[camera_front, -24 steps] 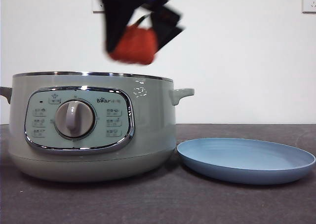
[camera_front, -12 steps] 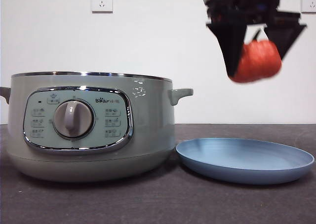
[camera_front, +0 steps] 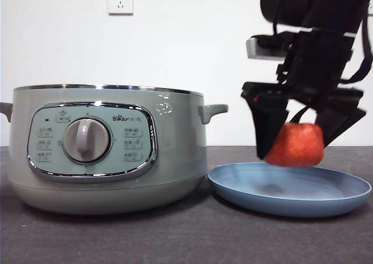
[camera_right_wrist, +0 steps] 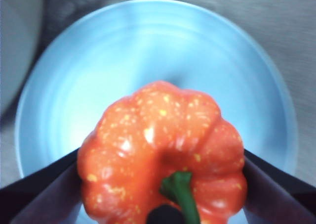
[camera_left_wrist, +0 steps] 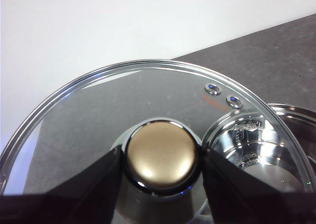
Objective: Take the pumpkin out from the steamer,put the pumpkin in the blue plate,close the lid
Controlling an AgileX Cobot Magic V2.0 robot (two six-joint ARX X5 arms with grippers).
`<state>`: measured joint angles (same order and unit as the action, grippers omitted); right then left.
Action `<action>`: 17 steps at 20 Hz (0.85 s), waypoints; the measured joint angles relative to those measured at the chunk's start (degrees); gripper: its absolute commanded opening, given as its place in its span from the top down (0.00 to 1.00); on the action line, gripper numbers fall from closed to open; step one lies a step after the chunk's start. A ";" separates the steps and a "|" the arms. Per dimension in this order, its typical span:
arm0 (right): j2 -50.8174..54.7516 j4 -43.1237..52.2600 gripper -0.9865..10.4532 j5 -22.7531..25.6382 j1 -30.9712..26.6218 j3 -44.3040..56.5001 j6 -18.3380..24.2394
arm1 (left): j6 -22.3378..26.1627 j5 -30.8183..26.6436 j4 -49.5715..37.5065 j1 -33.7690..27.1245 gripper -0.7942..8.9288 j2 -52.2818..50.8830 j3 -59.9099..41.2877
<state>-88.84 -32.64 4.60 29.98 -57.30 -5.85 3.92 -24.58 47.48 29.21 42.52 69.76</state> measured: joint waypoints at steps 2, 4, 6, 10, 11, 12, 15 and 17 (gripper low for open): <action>-2.03 0.57 0.91 -0.13 0.02 0.00 0.07 | 0.00 -0.11 0.00 0.00 0.93 -0.02 0.00; -4.24 0.52 0.87 -0.13 0.02 0.00 0.09 | 0.00 -0.07 0.00 0.00 0.93 -0.02 0.00; -5.42 0.48 0.76 -0.11 0.00 0.11 0.09 | 0.00 0.02 0.00 0.00 0.93 0.00 0.00; -5.44 0.39 0.51 -0.11 0.00 0.11 0.09 | 0.00 1.53 0.00 0.02 0.93 0.28 0.00; -5.44 0.17 0.46 -0.13 0.00 0.11 0.09 | 0.00 1.62 0.00 0.02 0.93 0.66 0.00; -5.44 -0.13 0.44 -0.13 0.00 0.11 0.09 | 0.00 1.70 0.02 0.02 0.93 1.18 0.00; -5.44 0.74 0.44 -0.13 0.00 0.11 -0.35 | 0.00 4.26 0.00 0.00 0.93 2.75 0.00; -5.25 0.70 0.44 -0.15 0.00 0.11 -0.79 | 0.00 5.92 -0.02 0.00 0.93 4.35 0.00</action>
<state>-94.08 -31.94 4.45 29.98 -57.19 -6.63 3.92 -18.65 47.46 29.21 46.87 69.76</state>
